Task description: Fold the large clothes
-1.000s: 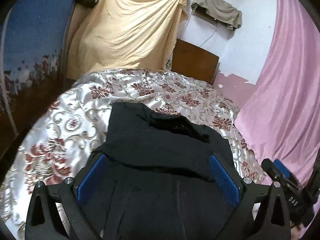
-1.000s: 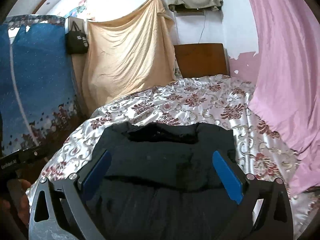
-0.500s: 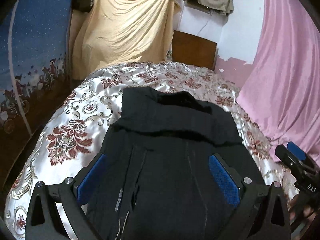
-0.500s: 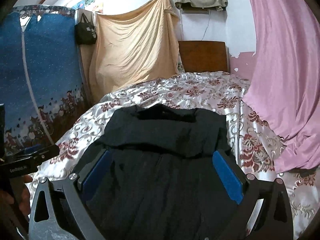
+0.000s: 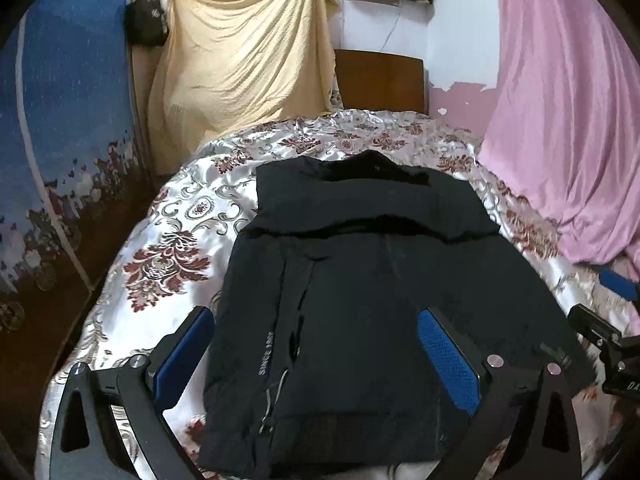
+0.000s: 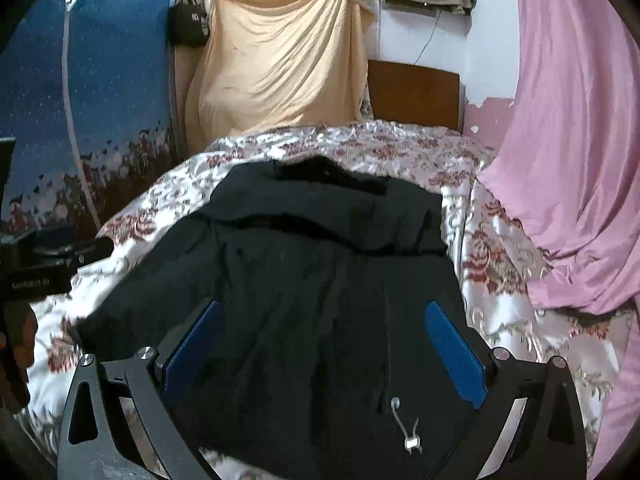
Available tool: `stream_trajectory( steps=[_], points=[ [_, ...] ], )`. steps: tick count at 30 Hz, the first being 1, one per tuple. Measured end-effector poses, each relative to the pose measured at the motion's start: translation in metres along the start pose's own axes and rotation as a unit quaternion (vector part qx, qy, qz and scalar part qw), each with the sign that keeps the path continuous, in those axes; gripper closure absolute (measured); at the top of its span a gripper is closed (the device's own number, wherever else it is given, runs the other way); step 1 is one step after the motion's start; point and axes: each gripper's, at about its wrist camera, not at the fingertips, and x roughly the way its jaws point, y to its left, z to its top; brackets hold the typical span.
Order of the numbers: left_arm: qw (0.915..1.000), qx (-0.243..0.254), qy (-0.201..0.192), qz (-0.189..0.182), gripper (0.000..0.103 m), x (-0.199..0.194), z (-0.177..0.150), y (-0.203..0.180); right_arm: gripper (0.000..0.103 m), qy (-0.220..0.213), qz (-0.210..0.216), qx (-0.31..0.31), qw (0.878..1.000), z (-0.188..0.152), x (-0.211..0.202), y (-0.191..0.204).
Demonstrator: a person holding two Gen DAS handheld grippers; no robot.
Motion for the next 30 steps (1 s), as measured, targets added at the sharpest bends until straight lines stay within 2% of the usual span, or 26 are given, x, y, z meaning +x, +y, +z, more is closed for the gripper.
stream_trajectory(
  steps=[7, 11, 19, 24, 30],
  points=[
    [0.9984, 0.048, 0.032, 0.002, 0.0, -0.002, -0.025, -0.006, 0.003, 0.038, -0.021, -0.023, 0.999, -0.032, -0.003, -0.001],
    [0.9961, 0.063, 0.06, -0.015, 0.0, -0.003, -0.046, 0.003, 0.003, 0.064, -0.013, -0.018, 0.998, -0.049, -0.005, -0.005],
    [0.991, 0.095, 0.091, -0.027, 0.0, -0.008, -0.08, 0.021, 0.003, 0.103, -0.009, -0.013, 0.995, -0.081, -0.002, -0.012],
    [0.9831, 0.134, 0.125, -0.004, 0.0, 0.006, -0.095, 0.023, 0.003, 0.127, -0.025, -0.012, 0.991, -0.099, 0.006, -0.015],
    [0.9784, 0.145, 0.147, 0.014, 0.0, 0.02, -0.097, 0.019, 0.003, 0.143, 0.006, 0.026, 0.989, -0.11, 0.013, -0.028]
  ],
)
